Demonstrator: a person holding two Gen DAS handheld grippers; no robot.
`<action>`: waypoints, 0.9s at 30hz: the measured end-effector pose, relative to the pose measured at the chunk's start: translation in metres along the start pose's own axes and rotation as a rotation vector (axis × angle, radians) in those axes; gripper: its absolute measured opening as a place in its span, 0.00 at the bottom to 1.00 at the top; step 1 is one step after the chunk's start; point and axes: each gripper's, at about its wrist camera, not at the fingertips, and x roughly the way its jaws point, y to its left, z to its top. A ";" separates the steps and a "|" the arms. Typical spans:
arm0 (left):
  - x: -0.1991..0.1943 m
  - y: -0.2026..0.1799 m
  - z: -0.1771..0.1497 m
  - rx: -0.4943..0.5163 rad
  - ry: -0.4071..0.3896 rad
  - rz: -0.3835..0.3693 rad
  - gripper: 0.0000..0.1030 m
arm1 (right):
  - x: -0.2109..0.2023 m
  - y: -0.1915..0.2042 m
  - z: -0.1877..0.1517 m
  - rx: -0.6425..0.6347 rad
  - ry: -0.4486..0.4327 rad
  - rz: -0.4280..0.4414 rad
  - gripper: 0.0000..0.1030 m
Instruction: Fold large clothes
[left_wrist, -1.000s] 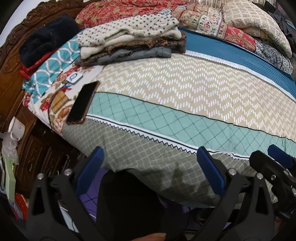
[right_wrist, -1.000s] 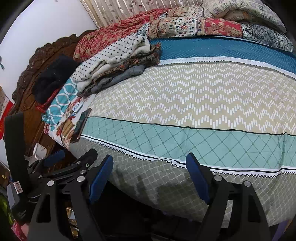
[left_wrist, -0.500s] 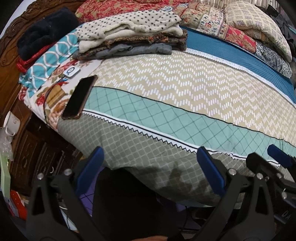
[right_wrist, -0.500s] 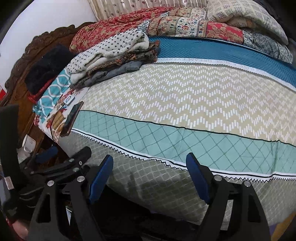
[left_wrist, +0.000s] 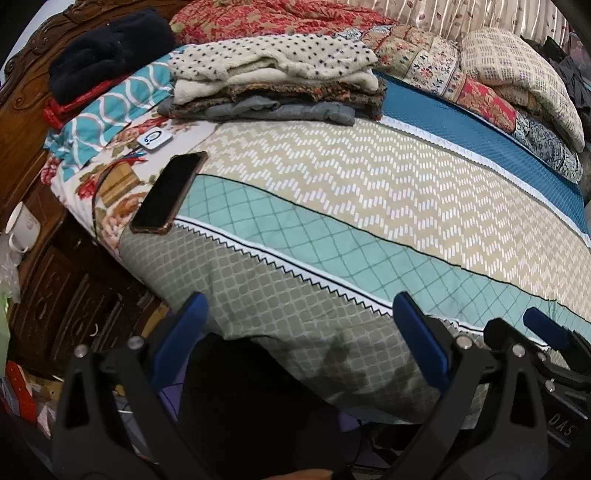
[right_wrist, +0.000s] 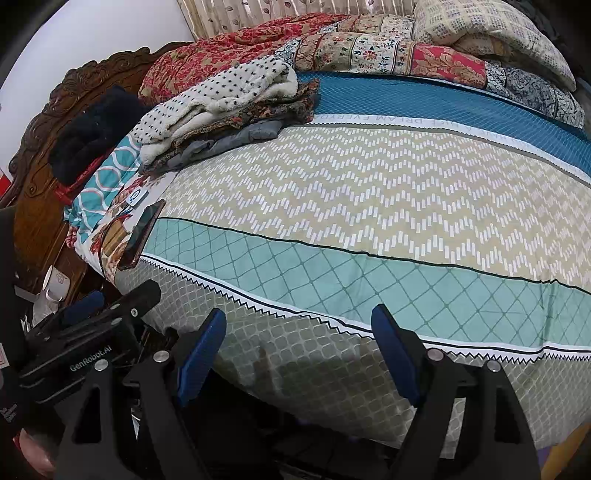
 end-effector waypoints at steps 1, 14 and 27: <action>0.000 0.000 0.000 0.001 0.002 0.002 0.94 | 0.000 0.000 0.001 -0.003 -0.001 -0.003 0.12; 0.003 -0.002 -0.001 0.028 0.028 0.034 0.94 | -0.003 0.002 -0.001 -0.020 -0.015 -0.038 0.12; -0.004 -0.006 0.003 0.050 0.004 0.060 0.94 | -0.002 -0.006 0.001 0.008 -0.007 -0.024 0.12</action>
